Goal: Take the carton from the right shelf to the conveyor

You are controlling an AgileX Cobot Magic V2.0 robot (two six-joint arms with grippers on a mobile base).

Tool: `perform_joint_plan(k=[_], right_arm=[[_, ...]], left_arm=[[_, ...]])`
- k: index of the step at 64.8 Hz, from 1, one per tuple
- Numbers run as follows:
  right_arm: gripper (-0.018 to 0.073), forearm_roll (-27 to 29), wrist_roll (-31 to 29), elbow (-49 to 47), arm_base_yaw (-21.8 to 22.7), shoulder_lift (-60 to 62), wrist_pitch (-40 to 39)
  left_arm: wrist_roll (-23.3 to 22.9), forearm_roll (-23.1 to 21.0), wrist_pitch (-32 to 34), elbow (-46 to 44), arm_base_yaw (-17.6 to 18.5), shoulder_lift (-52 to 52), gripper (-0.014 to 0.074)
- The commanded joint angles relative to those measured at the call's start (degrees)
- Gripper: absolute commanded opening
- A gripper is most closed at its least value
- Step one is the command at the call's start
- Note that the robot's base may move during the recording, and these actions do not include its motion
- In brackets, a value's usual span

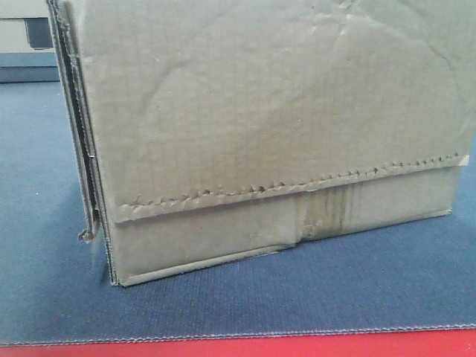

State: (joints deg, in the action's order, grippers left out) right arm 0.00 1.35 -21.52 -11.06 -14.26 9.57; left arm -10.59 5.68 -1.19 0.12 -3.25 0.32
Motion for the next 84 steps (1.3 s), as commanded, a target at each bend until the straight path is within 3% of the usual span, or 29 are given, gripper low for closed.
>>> perform_joint_plan(k=[1, 15, 38, 49, 54, 84], right_arm=[[-0.0067, -0.5, 0.1, 0.2, 0.3, 0.3, -1.4], [-0.0067, -0.6, -1.4, 0.2, 1.2, 0.5, -0.7], [-0.0067, 5.3, -3.0, 13.1, 10.9, 6.6, -1.9], [-0.0067, 5.3, -3.0, 21.5, 11.0, 12.7, -9.2], [-0.0067, 5.3, -3.0, 21.5, 11.0, 14.3, -4.1], [-0.0067, 5.3, -3.0, 21.5, 11.1, 14.3, -4.1]], left_arm=[[0.1, -0.3, 0.7, -0.1, -0.1, -0.3, -0.001], [0.1, -0.3, 0.7, -0.1, -0.1, -0.3, -0.001], [0.1, -0.3, 0.7, -0.1, -0.1, -0.3, -0.001], [0.1, -0.3, 0.7, -0.1, -0.1, -0.3, -0.001], [0.1, -0.3, 0.7, -0.1, -0.1, -0.3, -0.001], [0.1, -0.3, 0.8, -0.1, -0.1, -0.3, -0.001]])
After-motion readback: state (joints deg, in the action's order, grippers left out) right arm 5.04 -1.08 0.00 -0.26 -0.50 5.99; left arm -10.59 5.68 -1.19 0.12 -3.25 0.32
